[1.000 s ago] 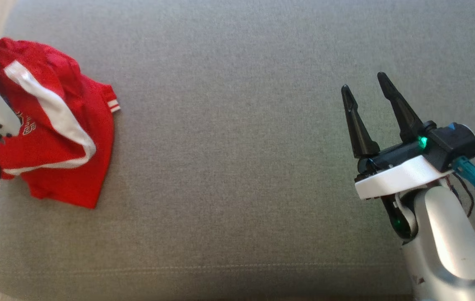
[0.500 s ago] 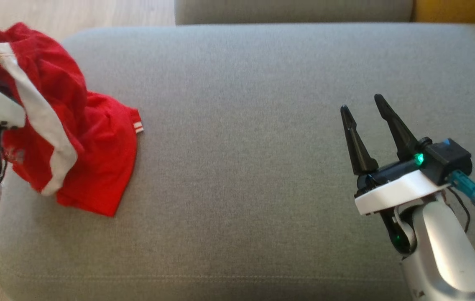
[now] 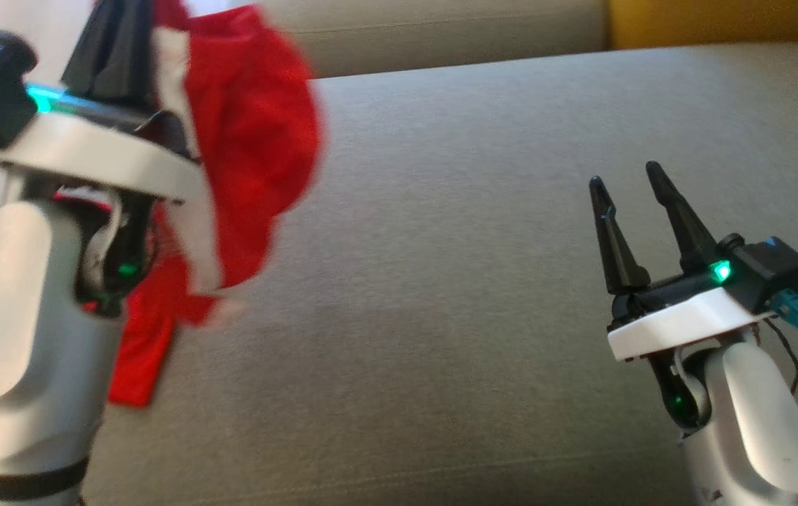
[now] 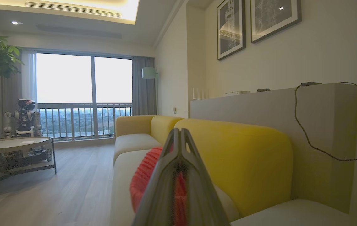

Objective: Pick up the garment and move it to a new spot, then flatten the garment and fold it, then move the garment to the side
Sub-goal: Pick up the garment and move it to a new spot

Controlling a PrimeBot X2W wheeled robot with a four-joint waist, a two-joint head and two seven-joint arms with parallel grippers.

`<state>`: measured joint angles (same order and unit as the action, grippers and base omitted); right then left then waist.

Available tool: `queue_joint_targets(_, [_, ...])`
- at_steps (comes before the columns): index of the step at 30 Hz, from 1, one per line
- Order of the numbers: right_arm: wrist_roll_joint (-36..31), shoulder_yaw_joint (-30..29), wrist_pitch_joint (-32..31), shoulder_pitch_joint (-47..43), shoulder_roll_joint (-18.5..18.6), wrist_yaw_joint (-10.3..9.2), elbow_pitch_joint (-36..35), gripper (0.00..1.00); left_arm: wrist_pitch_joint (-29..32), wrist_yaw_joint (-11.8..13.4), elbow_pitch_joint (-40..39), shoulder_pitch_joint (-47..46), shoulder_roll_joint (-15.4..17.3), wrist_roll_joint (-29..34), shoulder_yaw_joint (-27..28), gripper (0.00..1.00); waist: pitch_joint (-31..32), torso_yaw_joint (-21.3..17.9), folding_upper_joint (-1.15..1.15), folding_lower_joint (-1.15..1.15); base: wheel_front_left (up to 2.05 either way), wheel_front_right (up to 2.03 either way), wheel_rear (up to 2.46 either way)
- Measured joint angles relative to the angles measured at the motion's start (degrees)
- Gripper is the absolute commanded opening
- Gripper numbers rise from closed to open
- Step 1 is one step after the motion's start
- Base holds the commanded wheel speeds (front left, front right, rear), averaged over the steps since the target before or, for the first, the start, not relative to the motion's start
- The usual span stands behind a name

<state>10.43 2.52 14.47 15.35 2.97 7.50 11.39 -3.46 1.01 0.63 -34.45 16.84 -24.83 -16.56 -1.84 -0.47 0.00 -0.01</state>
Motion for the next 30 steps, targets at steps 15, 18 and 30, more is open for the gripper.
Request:
queue_joint_targets(15, [2.48,-3.45,0.15,3.28,0.02,0.0,-3.08,1.0,0.29,0.99,3.32,-10.0,-9.39,1.08,-7.03,0.0,-4.41,-15.39,0.0,0.01,0.0,0.0,0.0])
queue_joint_targets(18, [3.67,-3.26,0.15,4.39,0.01,0.0,-3.86,1.0,-0.58,0.98,5.56,-12.02,-11.68,1.07,-8.79,0.0,-5.98,-18.96,0.0,0.01,0.0,0.0,0.0])
queue_joint_targets(30, [5.76,-4.02,0.15,5.53,0.0,0.0,-5.04,1.0,-4.14,3.14,22.34,-14.34,-11.88,-1.89,-7.24,0.0,-12.49,-26.92,0.0,0.02,0.0,0.0,0.0])
